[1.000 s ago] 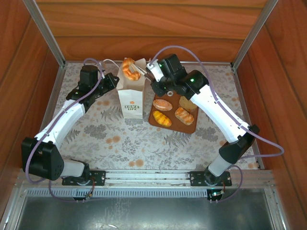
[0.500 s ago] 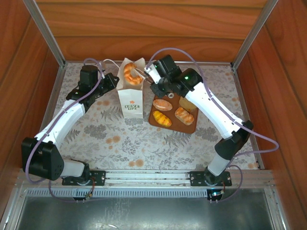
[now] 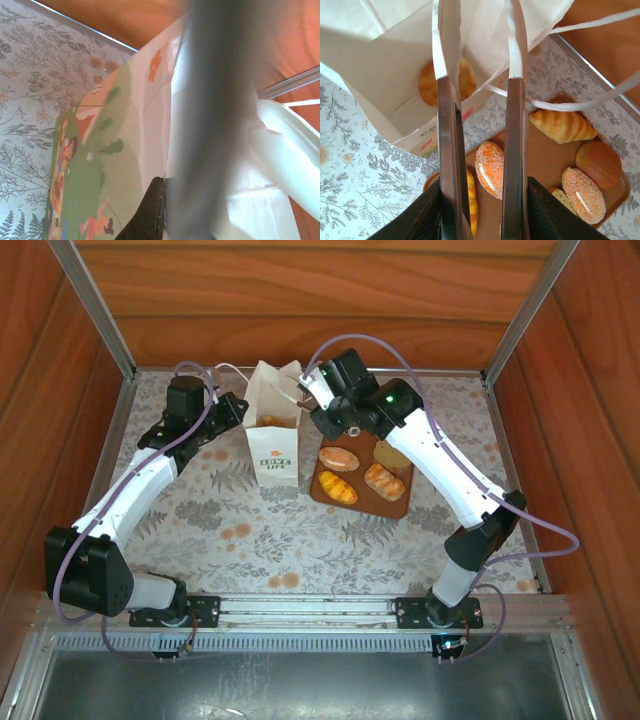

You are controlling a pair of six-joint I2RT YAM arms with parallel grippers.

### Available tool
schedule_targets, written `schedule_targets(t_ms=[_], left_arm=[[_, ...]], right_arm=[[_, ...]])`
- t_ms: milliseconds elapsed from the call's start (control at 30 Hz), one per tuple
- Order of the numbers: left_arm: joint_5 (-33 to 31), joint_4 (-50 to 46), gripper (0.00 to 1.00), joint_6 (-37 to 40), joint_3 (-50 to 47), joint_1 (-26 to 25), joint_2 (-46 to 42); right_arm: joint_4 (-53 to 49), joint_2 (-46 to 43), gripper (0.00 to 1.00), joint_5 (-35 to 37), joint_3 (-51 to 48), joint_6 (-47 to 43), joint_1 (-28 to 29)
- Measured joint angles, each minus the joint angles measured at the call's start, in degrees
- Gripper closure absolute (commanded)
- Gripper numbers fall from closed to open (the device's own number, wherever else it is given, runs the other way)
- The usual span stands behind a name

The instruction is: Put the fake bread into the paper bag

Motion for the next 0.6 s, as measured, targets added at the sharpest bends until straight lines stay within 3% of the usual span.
schedule_targets(t_ms=[367, 600], left_arm=[[-0.3, -0.3, 1.0, 0.5, 0.0, 0.0, -0.1], [-0.4, -0.3, 1.0, 0.5, 0.0, 0.0, -0.1]], right_arm=[[0.9, -1.3, 0.6, -3.2, 1.4, -0.1, 0.0], [4.3, -9.4, 0.6, -6.1, -1.8, 0.0, -0.5]])
